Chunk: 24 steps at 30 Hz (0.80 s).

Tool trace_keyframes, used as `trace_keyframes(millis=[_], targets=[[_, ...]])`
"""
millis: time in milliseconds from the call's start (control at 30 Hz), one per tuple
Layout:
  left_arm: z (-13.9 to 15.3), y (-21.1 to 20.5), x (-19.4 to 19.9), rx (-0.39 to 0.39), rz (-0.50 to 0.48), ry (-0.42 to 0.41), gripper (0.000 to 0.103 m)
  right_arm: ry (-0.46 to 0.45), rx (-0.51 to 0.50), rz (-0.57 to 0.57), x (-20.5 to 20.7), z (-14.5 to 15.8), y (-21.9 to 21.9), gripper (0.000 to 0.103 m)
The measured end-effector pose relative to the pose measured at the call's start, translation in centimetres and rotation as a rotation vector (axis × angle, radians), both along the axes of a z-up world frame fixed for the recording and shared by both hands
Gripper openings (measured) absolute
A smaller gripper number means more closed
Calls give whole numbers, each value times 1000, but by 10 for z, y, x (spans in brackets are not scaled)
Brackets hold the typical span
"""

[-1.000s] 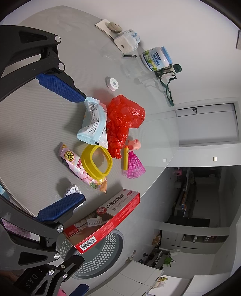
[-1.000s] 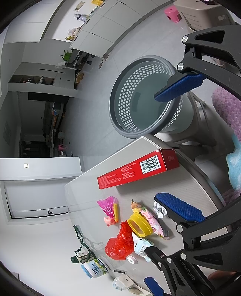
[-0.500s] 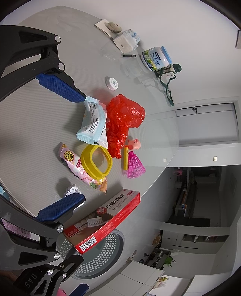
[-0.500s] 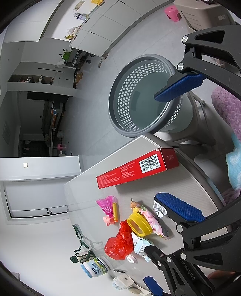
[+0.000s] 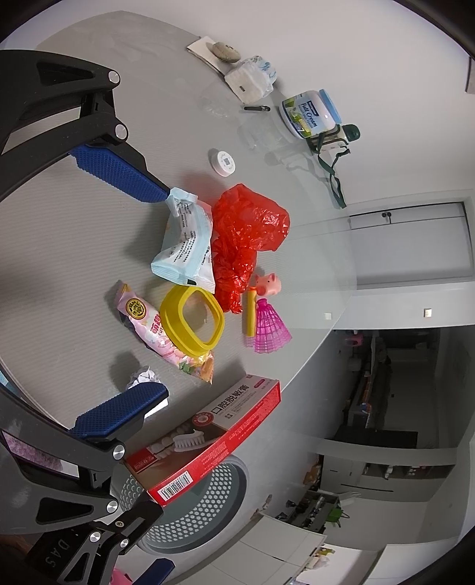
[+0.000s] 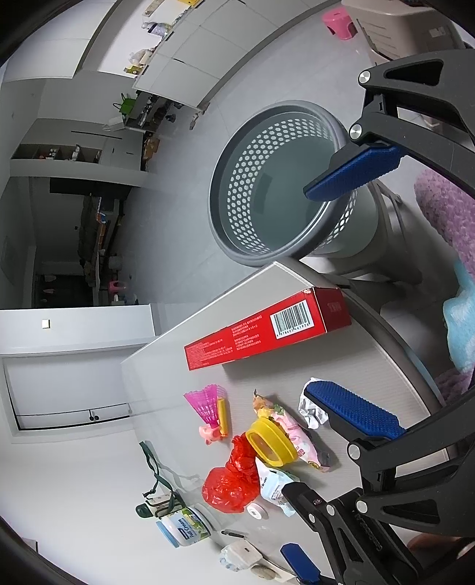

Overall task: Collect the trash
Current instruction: 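Grasp the red toothpaste box with the right tool while the left tool grasps the crumpled paper ball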

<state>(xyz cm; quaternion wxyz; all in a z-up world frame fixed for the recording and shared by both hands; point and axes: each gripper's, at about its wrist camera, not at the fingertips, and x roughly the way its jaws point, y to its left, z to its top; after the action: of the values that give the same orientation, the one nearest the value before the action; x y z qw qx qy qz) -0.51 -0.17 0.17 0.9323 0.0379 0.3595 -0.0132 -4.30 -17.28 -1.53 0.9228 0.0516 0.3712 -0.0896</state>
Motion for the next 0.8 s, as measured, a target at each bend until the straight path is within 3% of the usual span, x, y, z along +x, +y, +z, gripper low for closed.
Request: trace_keyframes(millis=[367,667,800], targets=[[-15,17,12,13,60,33,97,20,26,57,21,-10,-7,94],[-25,29,26,3,76,64,97,94,-18,167,71,-25,-2,94],[-28,28,31,12,79,72,97,125,32,179,91,-29,-8,94]])
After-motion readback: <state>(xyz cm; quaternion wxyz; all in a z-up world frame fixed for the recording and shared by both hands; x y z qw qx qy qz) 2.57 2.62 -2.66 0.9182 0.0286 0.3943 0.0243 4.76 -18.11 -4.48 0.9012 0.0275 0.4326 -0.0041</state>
